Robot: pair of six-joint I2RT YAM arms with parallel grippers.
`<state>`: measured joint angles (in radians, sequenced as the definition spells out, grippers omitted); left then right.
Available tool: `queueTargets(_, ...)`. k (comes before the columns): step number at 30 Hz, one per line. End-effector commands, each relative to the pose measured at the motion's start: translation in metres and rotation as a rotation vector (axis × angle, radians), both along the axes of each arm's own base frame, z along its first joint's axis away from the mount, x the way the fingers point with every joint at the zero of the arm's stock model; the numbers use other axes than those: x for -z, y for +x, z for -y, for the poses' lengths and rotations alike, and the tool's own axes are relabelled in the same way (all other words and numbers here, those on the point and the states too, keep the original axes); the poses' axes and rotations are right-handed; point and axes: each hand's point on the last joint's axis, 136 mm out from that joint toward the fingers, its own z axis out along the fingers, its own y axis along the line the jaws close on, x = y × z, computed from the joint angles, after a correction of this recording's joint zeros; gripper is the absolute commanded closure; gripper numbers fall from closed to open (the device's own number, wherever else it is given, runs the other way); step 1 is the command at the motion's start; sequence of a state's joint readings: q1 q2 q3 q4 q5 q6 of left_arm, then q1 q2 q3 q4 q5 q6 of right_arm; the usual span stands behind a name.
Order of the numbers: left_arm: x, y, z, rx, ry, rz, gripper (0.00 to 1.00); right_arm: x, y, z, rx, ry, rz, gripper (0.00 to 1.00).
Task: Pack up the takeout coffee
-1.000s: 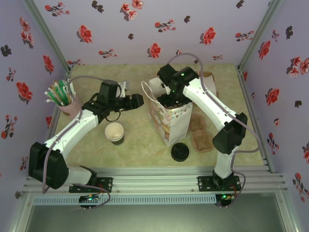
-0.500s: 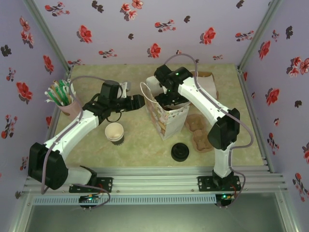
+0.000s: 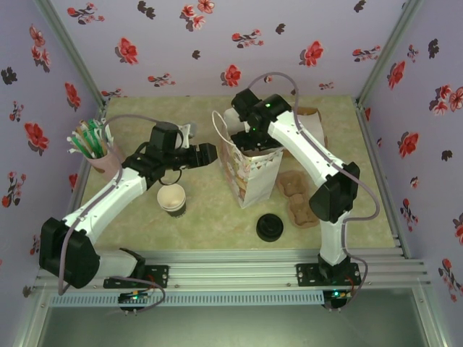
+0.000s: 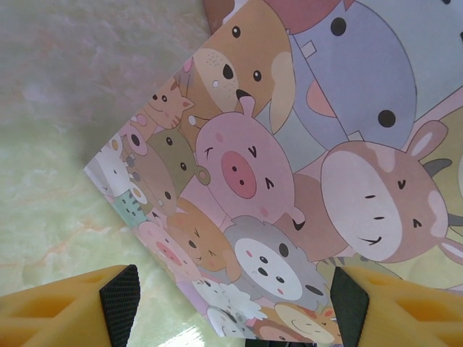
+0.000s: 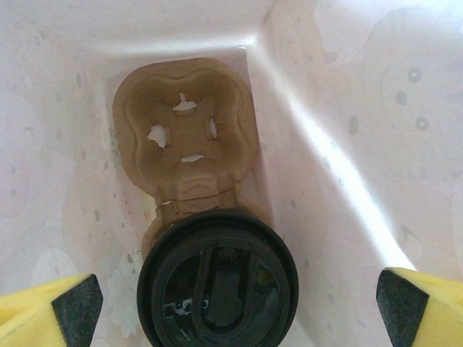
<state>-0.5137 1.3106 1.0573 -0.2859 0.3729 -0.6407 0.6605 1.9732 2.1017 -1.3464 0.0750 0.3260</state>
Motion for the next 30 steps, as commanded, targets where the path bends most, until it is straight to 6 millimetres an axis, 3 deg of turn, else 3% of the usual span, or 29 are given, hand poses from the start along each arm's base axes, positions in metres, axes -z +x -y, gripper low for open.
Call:
queueTargets(1, -0.002, -0.006, -0.001, 0.004, 0.008, 0.014, 0.27, 0.006, 0.0, 0.004, 0.028, -0.026, -0.031, 0.02)
queueTargets(9, -0.002, -0.006, -0.001, 0.005, 0.01, 0.016, 0.27, 0.015, 0.002, 0.001, 0.032, -0.03, -0.053, 0.17)
queueTargets(12, -0.001, -0.007, -0.001, 0.006, 0.01, 0.015, 0.27, 0.013, 0.003, 0.0, 0.034, -0.028, -0.05, 0.17)
queueTargets(30, -0.002, -0.006, -0.001, 0.004, 0.007, 0.018, 0.27, -0.04, -0.001, 0.006, 0.061, 0.043, 0.064, 0.19)
